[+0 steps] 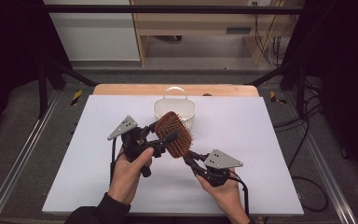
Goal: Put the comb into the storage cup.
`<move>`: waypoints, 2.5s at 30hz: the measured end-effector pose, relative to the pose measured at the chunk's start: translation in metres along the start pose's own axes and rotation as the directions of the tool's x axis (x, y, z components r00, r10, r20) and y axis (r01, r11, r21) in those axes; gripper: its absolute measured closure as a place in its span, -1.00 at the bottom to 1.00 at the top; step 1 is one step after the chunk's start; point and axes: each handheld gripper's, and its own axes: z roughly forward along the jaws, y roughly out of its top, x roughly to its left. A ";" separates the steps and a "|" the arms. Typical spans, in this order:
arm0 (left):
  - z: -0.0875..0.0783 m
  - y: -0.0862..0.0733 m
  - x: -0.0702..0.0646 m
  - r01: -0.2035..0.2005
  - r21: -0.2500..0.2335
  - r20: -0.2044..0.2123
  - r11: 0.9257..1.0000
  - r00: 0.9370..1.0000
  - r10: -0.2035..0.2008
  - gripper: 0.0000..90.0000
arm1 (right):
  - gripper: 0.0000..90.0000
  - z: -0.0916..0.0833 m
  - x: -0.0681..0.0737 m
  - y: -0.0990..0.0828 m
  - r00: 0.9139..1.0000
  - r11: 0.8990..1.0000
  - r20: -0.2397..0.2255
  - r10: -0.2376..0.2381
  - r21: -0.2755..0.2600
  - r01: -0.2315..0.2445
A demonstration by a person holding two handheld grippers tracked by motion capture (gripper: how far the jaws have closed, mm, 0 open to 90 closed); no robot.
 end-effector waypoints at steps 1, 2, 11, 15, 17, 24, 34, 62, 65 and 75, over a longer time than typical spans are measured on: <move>0.001 -0.001 0.000 -0.006 0.004 -0.009 1.000 1.000 0.006 -0.52 | 0.62 0.000 0.000 0.000 1.000 1.000 0.001 -0.003 0.000 0.003; 0.002 -0.001 0.000 -0.008 0.005 -0.016 1.000 1.000 0.008 -0.44 | 0.62 -0.001 0.001 0.000 1.000 1.000 0.006 -0.006 -0.003 0.006; 0.006 0.000 -0.002 0.033 0.004 -0.013 0.999 0.999 -0.033 -0.26 | 0.62 -0.002 0.002 0.001 1.000 1.000 0.009 -0.010 -0.016 0.010; 0.003 0.002 0.000 0.055 -0.004 -0.024 0.998 0.998 -0.055 -0.12 | 0.61 -0.001 0.002 0.000 1.000 1.000 0.010 -0.010 -0.017 0.010; 0.003 0.003 0.002 0.072 0.001 -0.024 0.997 0.997 -0.072 -0.07 | 0.61 -0.001 0.002 0.000 1.000 1.000 0.010 -0.008 -0.018 0.009; 0.006 0.001 0.001 0.083 0.004 -0.037 0.997 0.996 -0.083 -0.02 | 0.61 0.001 0.004 -0.002 1.000 1.000 0.012 0.000 -0.014 0.000; 0.006 0.003 -0.010 0.039 -0.001 -0.038 0.999 0.999 -0.039 0.12 | 0.61 0.000 0.005 -0.001 1.000 1.000 0.014 0.000 -0.022 0.001; 0.007 0.021 -0.022 -0.070 0.016 -0.050 0.997 0.996 0.070 0.16 | -0.13 0.001 -0.002 -0.007 0.994 0.992 -0.005 0.107 -0.070 -0.108; 0.005 0.027 -0.020 -0.067 -0.003 -0.056 0.998 0.996 0.067 0.16 | -0.33 -0.004 -0.008 -0.008 0.989 0.984 0.004 0.147 -0.098 -0.145; 0.000 0.059 -0.015 -0.081 -0.072 -0.094 0.994 0.993 0.074 0.15 | -0.79 -0.031 -0.028 -0.019 0.974 0.989 0.192 0.122 -0.111 -0.102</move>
